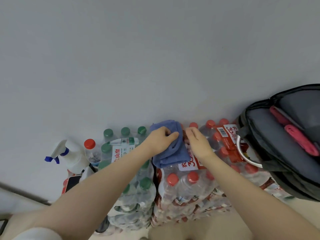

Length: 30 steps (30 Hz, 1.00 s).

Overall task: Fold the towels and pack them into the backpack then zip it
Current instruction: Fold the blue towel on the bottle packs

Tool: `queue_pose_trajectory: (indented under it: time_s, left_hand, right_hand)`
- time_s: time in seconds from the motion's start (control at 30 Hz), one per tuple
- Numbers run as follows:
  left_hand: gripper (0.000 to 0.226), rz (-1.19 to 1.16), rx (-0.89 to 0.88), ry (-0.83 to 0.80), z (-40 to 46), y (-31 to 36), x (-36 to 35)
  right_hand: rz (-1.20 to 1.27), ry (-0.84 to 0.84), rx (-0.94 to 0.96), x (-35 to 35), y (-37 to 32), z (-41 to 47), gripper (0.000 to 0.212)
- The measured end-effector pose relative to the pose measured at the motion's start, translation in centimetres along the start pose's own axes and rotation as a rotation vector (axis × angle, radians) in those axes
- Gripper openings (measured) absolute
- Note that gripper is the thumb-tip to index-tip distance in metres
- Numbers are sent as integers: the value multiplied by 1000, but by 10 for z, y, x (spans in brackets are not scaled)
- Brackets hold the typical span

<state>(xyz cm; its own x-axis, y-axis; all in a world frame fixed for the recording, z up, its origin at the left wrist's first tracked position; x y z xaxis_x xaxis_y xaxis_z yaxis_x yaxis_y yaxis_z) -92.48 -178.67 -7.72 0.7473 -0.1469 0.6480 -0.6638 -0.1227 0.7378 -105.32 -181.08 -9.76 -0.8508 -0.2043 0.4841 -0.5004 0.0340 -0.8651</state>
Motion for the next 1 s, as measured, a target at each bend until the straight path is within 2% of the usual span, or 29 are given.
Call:
queue_pose_trajectory:
  time_s: [0.07, 0.13, 0.27, 0.37, 0.5, 0.57, 0.67, 0.77, 0.87, 0.97, 1.0]
  left_hand:
    - [29, 30, -47, 23, 0, 5, -2]
    - [27, 55, -161, 21, -4, 12, -2]
    - [32, 107, -291, -83, -9, 9, -17]
    - [76, 294, -355, -84, -9, 3, -28]
    - [128, 460, -222, -195, 2, -15, -41]
    - [137, 570, -191, -216, 7, -15, -45]
    - [139, 693, -170, -128, 20, -12, -48]
    - [137, 641, -161, -63, 30, -10, -46]
    - [142, 478, -231, -137, 27, -10, -43]
    - [142, 109, -284, -251, 10, -19, -31]
    - [141, 59, -297, -294, 2, -24, -28]
  right_hand:
    - [6, -107, -34, -2, 4, -2, 28]
    - [0, -193, 12, -6, -5, -8, 27]
    - [-69, -315, 82, -18, -17, -14, 42]
    - [-109, -370, 37, -24, -9, -11, 67]
    - [-190, -415, 71, -24, 2, -4, 82]
    - [-125, -427, 101, -23, 7, -1, 87]
    - [-47, -388, 108, -21, 13, 4, 86]
    - [-153, -250, 121, -16, 14, 7, 68]
    - [-286, -192, 145, -16, 10, 6, 50]
    - [-187, -199, 45, -14, 16, 7, 40]
    - [-100, -192, -13, -11, 17, 7, 39]
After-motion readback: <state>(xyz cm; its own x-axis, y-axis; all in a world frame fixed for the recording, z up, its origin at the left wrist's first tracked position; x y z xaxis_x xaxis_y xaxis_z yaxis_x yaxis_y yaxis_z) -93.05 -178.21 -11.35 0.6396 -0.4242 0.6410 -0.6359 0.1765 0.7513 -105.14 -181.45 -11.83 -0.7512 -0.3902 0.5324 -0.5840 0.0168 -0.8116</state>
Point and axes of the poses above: each hand's wrist, its own z-axis towards the middle knuckle, its own x-axis out of the back of the hand, y = z × x, the point moved 9 cm from there along z, towards the middle knuckle
